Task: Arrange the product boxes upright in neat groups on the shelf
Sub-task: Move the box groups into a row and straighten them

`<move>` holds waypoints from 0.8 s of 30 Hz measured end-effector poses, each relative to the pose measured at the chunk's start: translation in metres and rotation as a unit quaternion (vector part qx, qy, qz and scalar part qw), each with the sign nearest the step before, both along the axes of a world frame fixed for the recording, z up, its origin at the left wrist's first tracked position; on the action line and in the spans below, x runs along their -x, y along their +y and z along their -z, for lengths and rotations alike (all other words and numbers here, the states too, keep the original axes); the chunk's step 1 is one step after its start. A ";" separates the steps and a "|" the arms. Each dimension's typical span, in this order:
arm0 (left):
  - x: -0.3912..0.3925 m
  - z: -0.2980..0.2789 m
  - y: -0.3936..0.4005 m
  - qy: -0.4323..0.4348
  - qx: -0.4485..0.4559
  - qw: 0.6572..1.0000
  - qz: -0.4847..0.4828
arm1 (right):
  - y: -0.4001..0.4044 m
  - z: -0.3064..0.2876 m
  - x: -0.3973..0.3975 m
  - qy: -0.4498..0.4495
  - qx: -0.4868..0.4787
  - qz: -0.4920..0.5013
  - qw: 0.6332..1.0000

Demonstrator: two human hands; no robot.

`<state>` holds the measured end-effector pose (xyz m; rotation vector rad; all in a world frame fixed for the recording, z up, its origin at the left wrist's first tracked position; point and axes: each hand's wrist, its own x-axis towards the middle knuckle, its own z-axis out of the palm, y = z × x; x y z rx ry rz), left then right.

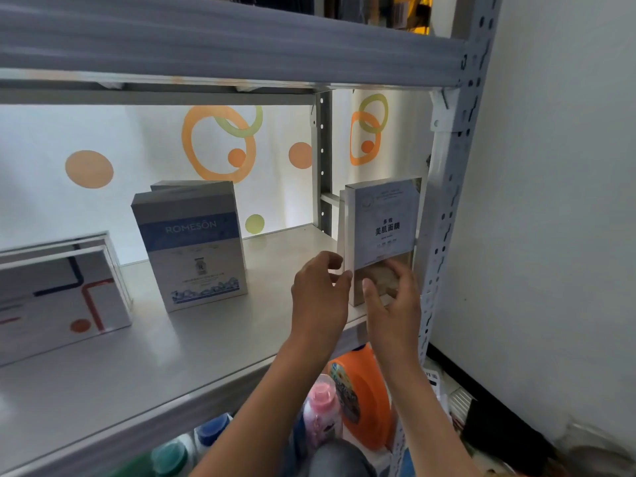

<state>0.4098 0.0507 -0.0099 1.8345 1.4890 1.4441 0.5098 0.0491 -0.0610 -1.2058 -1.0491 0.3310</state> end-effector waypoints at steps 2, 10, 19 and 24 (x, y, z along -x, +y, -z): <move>0.007 0.000 -0.003 0.007 -0.003 1.000 0.000 | -0.006 -0.003 0.004 0.003 -0.005 0.000 1.000; 0.060 -0.011 -0.025 0.054 -0.031 0.998 -0.030 | -0.027 -0.024 0.051 -0.020 -0.013 -0.015 1.000; 0.190 -0.038 -0.090 0.033 -0.096 0.979 -0.174 | -0.049 -0.049 0.192 -0.096 -0.072 -0.159 0.980; 0.270 -0.054 -0.129 0.003 -0.124 0.958 -0.260 | -0.071 -0.062 0.279 -0.139 -0.104 -0.275 0.946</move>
